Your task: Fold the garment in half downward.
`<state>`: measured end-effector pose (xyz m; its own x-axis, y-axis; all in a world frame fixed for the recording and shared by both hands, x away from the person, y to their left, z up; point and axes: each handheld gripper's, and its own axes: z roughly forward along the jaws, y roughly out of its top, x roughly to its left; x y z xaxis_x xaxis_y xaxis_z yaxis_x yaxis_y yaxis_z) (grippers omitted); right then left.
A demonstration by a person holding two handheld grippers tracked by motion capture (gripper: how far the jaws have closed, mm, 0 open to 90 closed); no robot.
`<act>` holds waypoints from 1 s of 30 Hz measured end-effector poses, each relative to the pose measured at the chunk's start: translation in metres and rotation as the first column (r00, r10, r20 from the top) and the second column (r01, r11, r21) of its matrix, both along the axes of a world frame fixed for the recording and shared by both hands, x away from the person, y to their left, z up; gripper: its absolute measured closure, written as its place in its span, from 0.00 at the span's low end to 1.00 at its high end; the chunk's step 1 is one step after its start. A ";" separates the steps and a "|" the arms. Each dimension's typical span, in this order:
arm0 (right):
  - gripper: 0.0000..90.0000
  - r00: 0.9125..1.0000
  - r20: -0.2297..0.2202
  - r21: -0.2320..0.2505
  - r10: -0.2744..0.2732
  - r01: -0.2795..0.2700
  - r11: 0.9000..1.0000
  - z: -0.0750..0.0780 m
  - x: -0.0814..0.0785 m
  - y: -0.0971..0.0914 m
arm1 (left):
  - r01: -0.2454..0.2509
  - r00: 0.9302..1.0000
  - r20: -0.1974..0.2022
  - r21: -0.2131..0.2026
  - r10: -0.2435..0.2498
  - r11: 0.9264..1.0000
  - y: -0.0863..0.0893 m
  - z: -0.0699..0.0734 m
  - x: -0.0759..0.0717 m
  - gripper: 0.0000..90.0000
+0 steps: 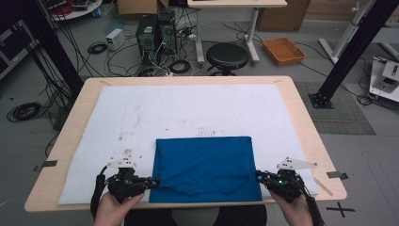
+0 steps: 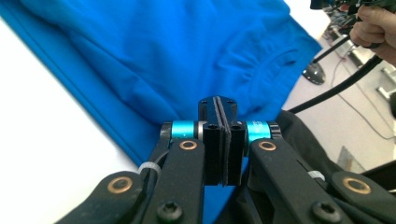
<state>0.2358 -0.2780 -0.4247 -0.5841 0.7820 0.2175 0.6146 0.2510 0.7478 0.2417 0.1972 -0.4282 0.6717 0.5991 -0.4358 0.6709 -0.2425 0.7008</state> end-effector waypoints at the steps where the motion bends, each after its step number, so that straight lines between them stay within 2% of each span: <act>1: 0.89 1.000 -0.002 -0.004 0.001 -0.001 1.000 -0.003 0.002 0.002 | -0.002 1.000 -0.001 0.002 0.002 1.000 -0.001 -0.001 0.001 0.99; 3: 0.82 1.000 -0.003 -0.026 0.003 -0.003 1.000 -0.007 0.005 0.008 | -0.004 1.000 0.010 0.020 0.004 1.000 -0.003 -0.002 0.001 0.99; 5: 0.81 1.000 0.003 -0.062 0.000 0.000 0.998 -0.011 0.007 0.014 | -0.015 1.000 0.027 0.036 0.014 0.999 -0.005 -0.004 0.001 0.98; 8: 0.81 1.000 -0.003 -0.088 0.005 -0.006 0.996 -0.015 0.009 0.020 | -0.035 0.999 0.034 0.057 0.033 0.998 -0.006 -0.007 0.000 0.87; 13: 0.98 0.999 0.001 -0.120 0.036 -0.036 0.992 -0.018 0.007 0.024 | -0.068 0.997 0.037 0.059 0.066 0.996 -0.007 -0.010 -0.003 0.75; 16: 1.00 0.999 0.003 -0.114 0.045 -0.044 0.993 -0.017 0.005 0.024 | -0.062 0.998 0.035 0.051 0.061 0.997 -0.009 -0.009 -0.005 0.71; 22: 0.99 0.999 0.009 -0.094 0.040 -0.039 0.995 -0.015 0.003 0.022 | -0.086 0.996 0.011 0.071 0.085 0.994 -0.012 -0.016 -0.003 0.69; 23: 0.92 0.999 0.015 -0.090 0.033 -0.032 0.995 -0.016 0.004 0.021 | -0.089 0.996 0.011 0.069 0.089 0.994 -0.012 -0.017 -0.002 0.69; 26: 0.82 1.000 0.011 -0.078 0.015 -0.014 0.997 -0.018 0.006 0.020 | -0.097 0.995 0.009 0.069 0.097 0.993 -0.013 -0.019 -0.003 0.68; 28: 0.81 1.000 0.004 -0.085 0.010 -0.010 0.996 -0.021 0.007 0.022 | -0.093 0.996 0.010 0.076 0.093 0.993 -0.014 -0.019 -0.002 0.69; 30: 0.86 1.000 0.004 -0.101 0.013 -0.012 0.995 -0.023 0.008 0.024 | -0.079 0.997 0.023 0.083 0.078 0.993 -0.016 -0.019 -0.002 0.77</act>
<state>0.2436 -0.2536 -0.4476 -0.5949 0.7925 0.1346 0.6073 0.3334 0.7212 0.2401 0.1815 -0.4477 0.6291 0.6842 -0.3689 0.6766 -0.2484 0.6932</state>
